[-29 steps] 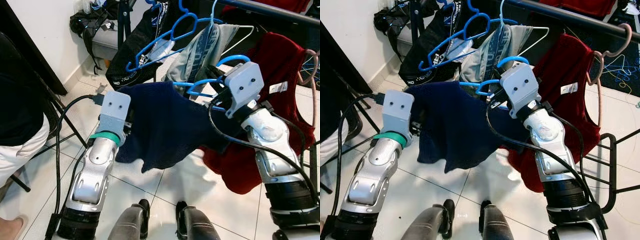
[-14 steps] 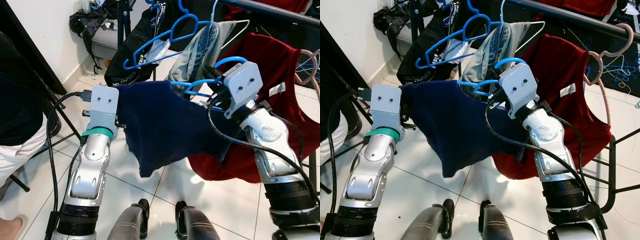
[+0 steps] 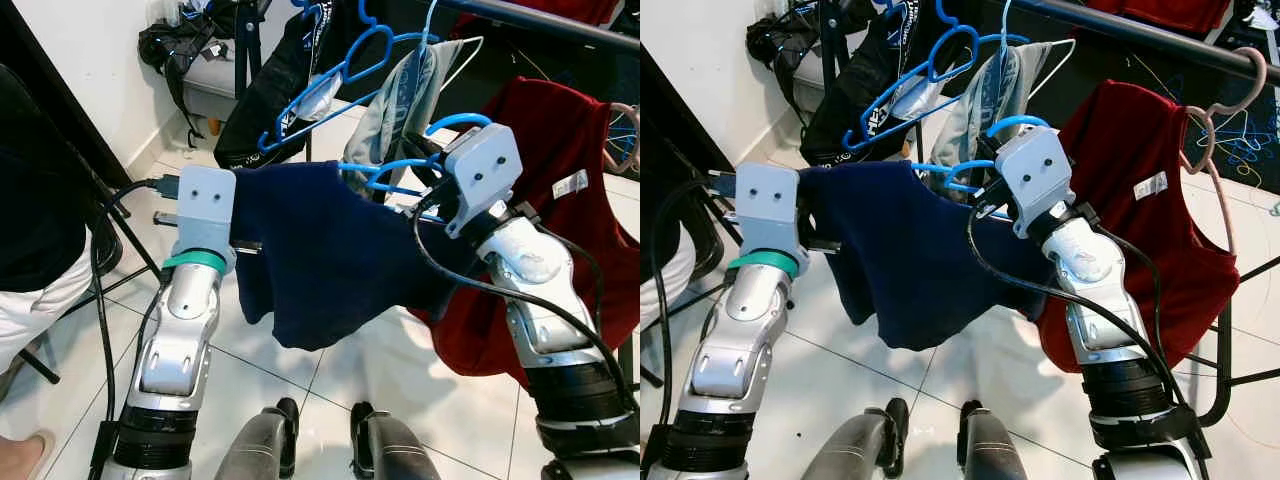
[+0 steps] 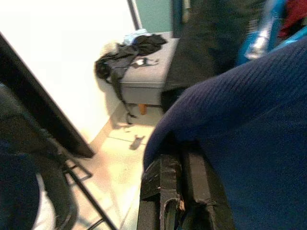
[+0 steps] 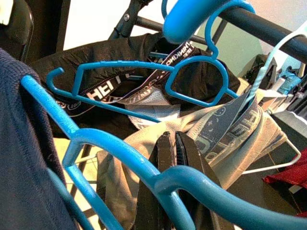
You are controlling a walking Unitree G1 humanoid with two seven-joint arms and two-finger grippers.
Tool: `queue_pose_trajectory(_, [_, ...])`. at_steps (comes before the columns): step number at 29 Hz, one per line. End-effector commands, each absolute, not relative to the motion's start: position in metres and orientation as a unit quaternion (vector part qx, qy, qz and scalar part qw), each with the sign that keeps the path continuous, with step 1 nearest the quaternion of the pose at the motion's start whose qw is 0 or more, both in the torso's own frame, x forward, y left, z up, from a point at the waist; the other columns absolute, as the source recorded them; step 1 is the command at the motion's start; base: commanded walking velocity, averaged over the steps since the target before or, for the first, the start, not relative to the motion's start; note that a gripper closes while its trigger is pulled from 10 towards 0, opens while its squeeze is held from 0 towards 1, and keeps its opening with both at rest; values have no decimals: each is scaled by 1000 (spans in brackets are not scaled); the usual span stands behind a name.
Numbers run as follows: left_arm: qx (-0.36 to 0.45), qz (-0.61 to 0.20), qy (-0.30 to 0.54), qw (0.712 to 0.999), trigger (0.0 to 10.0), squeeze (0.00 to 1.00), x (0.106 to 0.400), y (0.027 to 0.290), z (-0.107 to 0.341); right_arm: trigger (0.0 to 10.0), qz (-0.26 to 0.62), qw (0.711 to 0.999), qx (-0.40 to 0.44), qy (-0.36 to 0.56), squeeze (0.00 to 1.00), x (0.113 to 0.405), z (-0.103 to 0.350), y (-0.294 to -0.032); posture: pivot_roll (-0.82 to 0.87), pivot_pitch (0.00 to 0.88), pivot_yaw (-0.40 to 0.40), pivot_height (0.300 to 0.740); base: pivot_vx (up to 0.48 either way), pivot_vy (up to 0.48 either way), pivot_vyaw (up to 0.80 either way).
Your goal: Hang hanger
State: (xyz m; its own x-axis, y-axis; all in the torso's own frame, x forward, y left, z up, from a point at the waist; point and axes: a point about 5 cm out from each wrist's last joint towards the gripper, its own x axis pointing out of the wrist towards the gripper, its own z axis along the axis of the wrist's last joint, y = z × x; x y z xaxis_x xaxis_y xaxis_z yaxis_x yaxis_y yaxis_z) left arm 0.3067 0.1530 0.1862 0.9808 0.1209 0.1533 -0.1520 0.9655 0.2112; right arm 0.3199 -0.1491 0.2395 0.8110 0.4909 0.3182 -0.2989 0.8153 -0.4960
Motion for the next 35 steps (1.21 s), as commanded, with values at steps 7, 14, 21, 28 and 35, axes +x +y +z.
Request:
queue_pose_trajectory(7, [181, 169, -24, 969, 0, 0, 296, 211, 170, 10000, 194, 930, -253, -184, 0, 319, 226, -173, -71, 172, 74, 740, 0, 0, 0])
queue_pose_trajectory(14, [198, 214, -15, 957, 0, 0, 294, 235, 170, 10000, 220, 926, -266, -155, 0, 312, 214, -177, -69, 176, 74, 740, 0, 0, 0])
queue_pose_trajectory(21, [206, 281, 1, 937, 0, 0, 297, 259, 171, 10000, 319, 905, -266, -97, 0, 284, 192, -178, -80, 180, 82, 740, 0, 0, 0])
queue_pose_trajectory(28, [194, 310, 19, 930, 0, 0, 295, 267, 164, 10000, 311, 912, -254, -91, 0, 283, 195, -185, -81, 180, 84, 740, 0, 0, 0])
queue_pose_trajectory(35, [192, 312, 18, 930, 0, 0, 298, 268, 166, 10000, 324, 907, -252, -90, 0, 279, 192, -181, -77, 179, 85, 740, 0, 0, 0])
